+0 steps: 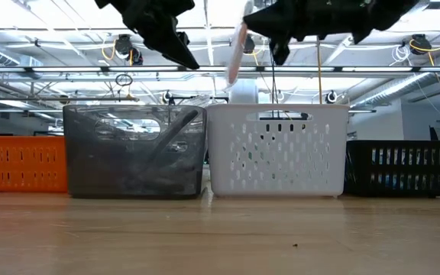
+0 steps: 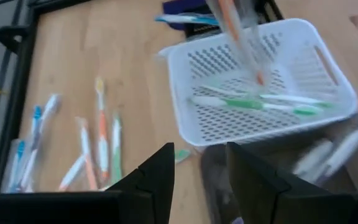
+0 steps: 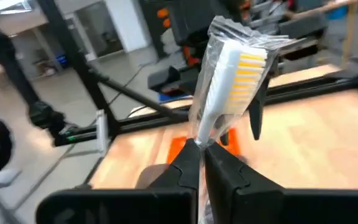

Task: Pick & Place Toothbrushes
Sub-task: Put the orange toothbrush into the orange bin

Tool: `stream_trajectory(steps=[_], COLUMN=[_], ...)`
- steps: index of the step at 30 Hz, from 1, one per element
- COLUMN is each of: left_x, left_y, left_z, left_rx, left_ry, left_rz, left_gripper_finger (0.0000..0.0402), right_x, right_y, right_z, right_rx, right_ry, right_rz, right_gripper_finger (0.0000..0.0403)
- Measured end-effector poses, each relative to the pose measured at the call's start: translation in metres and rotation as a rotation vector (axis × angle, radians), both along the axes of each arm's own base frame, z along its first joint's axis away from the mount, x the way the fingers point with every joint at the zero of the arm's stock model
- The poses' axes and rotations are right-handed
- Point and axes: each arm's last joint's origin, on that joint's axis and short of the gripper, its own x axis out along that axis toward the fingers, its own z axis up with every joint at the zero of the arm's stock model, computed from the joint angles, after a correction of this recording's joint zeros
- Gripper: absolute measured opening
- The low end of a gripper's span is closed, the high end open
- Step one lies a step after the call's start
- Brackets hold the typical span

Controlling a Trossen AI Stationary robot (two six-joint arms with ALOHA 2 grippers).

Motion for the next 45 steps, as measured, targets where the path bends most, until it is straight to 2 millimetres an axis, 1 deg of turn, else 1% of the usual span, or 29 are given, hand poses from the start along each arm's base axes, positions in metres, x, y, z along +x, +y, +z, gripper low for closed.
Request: stream_trajectory(steps=[4,9,14,18,25,31,33,34,37,38,41,45], left_x=[0.001,0.003,0.005,0.007,0.013,0.024,0.025,0.025,0.029,0.029,0.029,0.026], left_y=[-0.011,-0.021,-0.026,-0.026,-0.027,-0.029,-0.03,-0.029,-0.03,-0.03,-0.029,-0.03], left_z=[0.0,0.001,0.003,0.005,0.013,0.007,0.004,0.002,-0.001,-0.002,-0.003,-0.006], left_rx=[-0.004,-0.029,-0.077,-0.109,-0.144,-0.173,-0.185,-0.186,-0.171,-0.177,-0.174,-0.144], left_ry=[0.0,-0.005,-0.036,-0.061,-0.156,-0.176,-0.162,-0.147,-0.148,-0.142,-0.138,-0.097], left_rz=[-0.033,-0.043,-0.022,0.009,0.003,-0.004,0.015,0.03,0.05,0.057,0.099,0.151], left_gripper_finger=[0.0145,0.0145,0.0145,0.0145,0.0145,0.0143,0.0127,0.0111,0.0034,0.0019,0.0013,0.0007], right_x=[0.017,0.038,0.047,0.048,0.048,0.048,0.048,0.048,0.048,0.048,0.048,0.048], right_y=[-0.001,-0.005,-0.006,-0.005,-0.003,-0.001,-0.001,-0.001,-0.001,-0.001,-0.001,-0.001], right_z=[-0.005,-0.012,-0.012,-0.009,-0.01,-0.01,-0.01,-0.01,-0.012,-0.013,-0.014,-0.017], right_rx=[0.014,0.0,-0.014,-0.028,-0.058,-0.065,-0.065,-0.066,-0.071,-0.074,-0.084,-0.065], right_ry=[0.013,0.016,-0.019,-0.046,-0.044,-0.042,-0.042,-0.042,-0.032,-0.027,-0.017,0.017], right_rz=[0.053,0.053,0.085,0.1,0.085,0.09,0.09,0.09,0.094,0.093,0.09,0.088], right_gripper_finger=[0.0,0.0,0.0,0.0,0.0,0.0,0.0,0.0,0.0,0.0,0.0012,0.0049])
